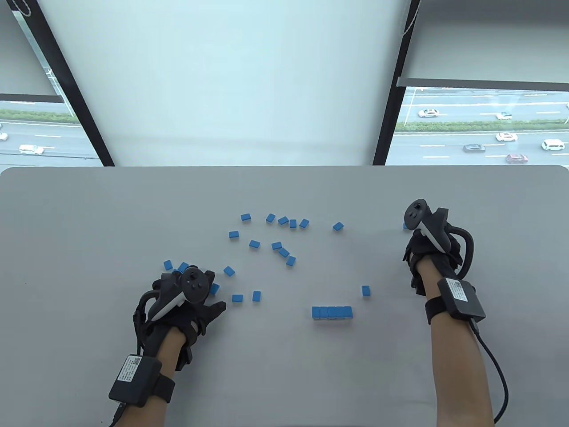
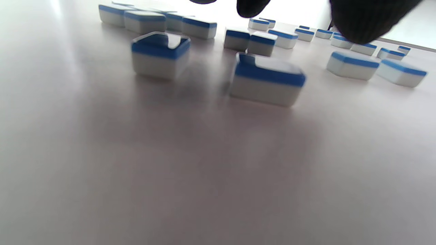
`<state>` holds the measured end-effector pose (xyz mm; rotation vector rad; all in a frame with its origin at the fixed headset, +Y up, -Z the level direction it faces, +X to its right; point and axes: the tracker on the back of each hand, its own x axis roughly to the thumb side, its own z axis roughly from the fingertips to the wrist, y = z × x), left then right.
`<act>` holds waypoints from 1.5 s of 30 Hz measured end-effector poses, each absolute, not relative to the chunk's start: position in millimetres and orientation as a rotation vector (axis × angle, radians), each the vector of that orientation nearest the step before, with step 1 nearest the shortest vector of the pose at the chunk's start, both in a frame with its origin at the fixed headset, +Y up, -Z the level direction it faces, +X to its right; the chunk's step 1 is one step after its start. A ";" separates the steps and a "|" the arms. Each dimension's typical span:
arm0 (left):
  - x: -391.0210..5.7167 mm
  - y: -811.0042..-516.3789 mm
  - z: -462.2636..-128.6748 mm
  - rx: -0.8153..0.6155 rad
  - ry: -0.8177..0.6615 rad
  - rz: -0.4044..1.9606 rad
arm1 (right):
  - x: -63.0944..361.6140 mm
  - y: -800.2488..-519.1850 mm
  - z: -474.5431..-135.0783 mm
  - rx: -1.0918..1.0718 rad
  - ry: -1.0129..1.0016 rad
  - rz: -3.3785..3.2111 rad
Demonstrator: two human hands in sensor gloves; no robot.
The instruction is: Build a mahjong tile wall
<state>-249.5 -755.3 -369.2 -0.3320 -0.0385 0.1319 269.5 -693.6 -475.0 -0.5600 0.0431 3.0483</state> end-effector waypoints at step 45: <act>-250.5 -762.2 -370.0 -0.341 -0.036 0.117 | 198.5 -747.4 -395.4 0.215 0.218 3.058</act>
